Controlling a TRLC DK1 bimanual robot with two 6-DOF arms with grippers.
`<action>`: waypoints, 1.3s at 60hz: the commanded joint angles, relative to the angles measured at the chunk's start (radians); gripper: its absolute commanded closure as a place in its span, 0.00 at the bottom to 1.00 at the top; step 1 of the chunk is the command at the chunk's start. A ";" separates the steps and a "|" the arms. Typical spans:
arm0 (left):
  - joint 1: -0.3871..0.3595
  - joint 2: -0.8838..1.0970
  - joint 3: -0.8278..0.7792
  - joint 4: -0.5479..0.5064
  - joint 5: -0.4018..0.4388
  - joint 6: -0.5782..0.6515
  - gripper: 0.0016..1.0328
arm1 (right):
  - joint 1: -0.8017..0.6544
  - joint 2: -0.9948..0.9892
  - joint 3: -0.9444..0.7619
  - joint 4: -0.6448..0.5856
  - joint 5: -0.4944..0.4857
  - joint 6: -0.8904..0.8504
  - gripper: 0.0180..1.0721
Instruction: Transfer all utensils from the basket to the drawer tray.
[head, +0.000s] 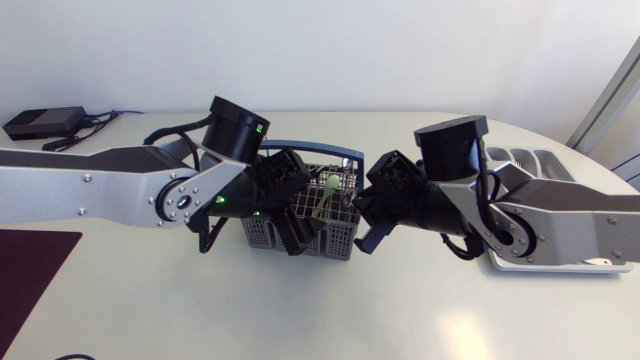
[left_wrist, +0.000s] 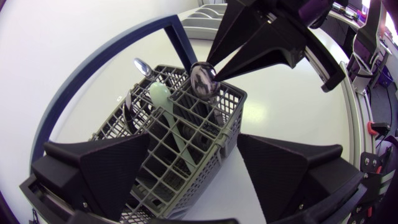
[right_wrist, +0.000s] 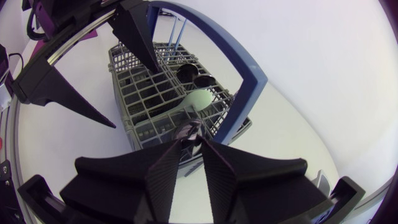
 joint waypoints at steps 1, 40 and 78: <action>0.013 -0.008 -0.030 0.014 0.017 0.028 0.05 | 0.012 0.032 -0.024 0.015 0.014 -0.016 0.84; 0.008 -0.010 -0.035 0.028 0.021 0.025 0.05 | 0.035 -0.014 -0.051 0.053 0.060 -0.021 0.86; 0.008 -0.010 -0.048 0.034 0.029 0.026 0.05 | 0.084 0.057 0.012 0.091 0.169 -0.024 0.85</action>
